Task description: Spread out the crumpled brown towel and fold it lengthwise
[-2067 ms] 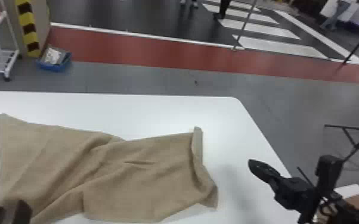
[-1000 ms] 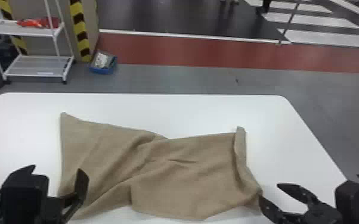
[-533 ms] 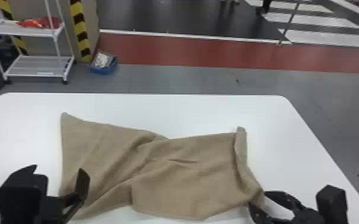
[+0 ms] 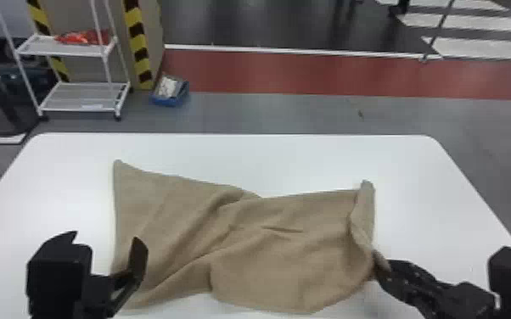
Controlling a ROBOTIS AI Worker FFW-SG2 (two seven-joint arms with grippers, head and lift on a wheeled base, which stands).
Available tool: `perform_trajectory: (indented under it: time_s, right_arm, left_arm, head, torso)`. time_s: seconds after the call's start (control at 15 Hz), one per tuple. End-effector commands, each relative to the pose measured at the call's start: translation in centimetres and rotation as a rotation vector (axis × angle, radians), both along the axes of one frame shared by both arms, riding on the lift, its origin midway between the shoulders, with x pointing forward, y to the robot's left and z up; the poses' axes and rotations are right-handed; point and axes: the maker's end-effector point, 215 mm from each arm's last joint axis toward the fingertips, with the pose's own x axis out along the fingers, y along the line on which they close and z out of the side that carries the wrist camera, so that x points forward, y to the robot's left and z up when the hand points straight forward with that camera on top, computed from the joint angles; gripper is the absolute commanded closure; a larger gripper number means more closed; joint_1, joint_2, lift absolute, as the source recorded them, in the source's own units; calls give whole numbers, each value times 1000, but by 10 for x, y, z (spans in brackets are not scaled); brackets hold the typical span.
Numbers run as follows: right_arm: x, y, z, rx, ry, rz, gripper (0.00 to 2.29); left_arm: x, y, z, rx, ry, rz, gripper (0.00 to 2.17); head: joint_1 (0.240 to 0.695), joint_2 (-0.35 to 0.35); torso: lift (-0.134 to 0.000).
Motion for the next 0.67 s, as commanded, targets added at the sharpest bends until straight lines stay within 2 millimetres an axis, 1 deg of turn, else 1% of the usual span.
perform_trajectory:
  time_s: [0.0,0.07,0.13,0.2,0.27,0.33,0.4,0.47,0.53,0.6]
  right_arm:
    - [19,5,58,88,-74,-17,1450]
    - [27,1,76,123,-87,-39,1450]
    - [42,-15,92,134,-105,-89,1450]
    - [61,-48,104,150,-110,-172,1450]
    - [72,-78,103,177,-96,-242,1450]
    - [79,-109,92,188,-69,-308,1450]
    - [79,-128,72,184,-32,-344,1450]
    - [76,-136,55,167,-8,-359,1450]
    - [72,-149,37,158,15,-393,1450]
    - [66,-156,20,162,44,-414,1450]
  left_arm:
    - [2,-2,1,-7,-1,-1,137]
    - [2,-2,2,-6,-3,-1,137]
    - [2,-2,3,-5,-5,2,137]
    - [1,0,5,-3,-7,6,137]
    - [-3,1,5,-1,-4,7,137]
    - [-5,7,6,4,-6,16,137]
    - [-6,10,5,8,-4,20,137]
    - [-6,11,2,6,1,20,137]
    - [-6,11,1,3,2,19,137]
    - [-6,10,1,0,3,16,137]
  head:
    - [695,-76]
    - [695,-73]
    - [695,-71]
    - [695,-74]
    - [695,-84]
    - [695,-106]
    - [695,-131]
    - [695,-162]
    - [695,-189]
    - [695,-224]
  torso:
    - [-125]
    - [-125]
    - [-125]
    - [-125]
    - [-125]
    - [-125]
    - [-125]
    - [-125]
    - [-125]
    - [-125]
